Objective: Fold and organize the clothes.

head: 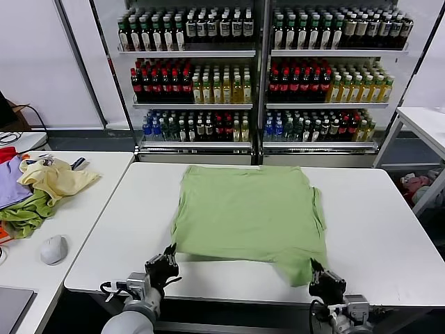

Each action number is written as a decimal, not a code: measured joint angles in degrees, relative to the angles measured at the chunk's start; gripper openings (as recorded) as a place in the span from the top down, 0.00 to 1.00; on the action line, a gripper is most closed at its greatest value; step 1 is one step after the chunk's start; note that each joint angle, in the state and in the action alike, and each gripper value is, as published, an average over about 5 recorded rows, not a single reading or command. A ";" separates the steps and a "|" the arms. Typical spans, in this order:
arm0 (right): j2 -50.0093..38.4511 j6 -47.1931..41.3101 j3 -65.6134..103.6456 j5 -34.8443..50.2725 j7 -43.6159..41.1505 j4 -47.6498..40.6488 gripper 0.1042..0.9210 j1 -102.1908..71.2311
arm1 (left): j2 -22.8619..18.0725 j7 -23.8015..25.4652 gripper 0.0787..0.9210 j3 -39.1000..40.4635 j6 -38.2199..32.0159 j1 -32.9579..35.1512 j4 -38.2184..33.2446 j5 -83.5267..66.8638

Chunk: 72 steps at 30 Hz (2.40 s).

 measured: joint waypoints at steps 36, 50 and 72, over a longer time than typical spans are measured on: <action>-1.78 2.63 -13.32 -3.75 -1.23 -29.49 0.99 35.52 | 3.23 -0.37 0.99 9.22 2.55 -22.70 20.27 2.15; -1.27 4.54 -15.28 -10.03 -3.17 -33.01 0.77 37.79 | 2.50 -0.12 0.59 11.74 3.25 -26.84 25.01 3.87; -2.82 -0.24 -8.24 -3.35 -1.51 -28.11 0.15 28.10 | 0.80 -0.58 0.12 9.84 2.74 -23.77 23.71 1.79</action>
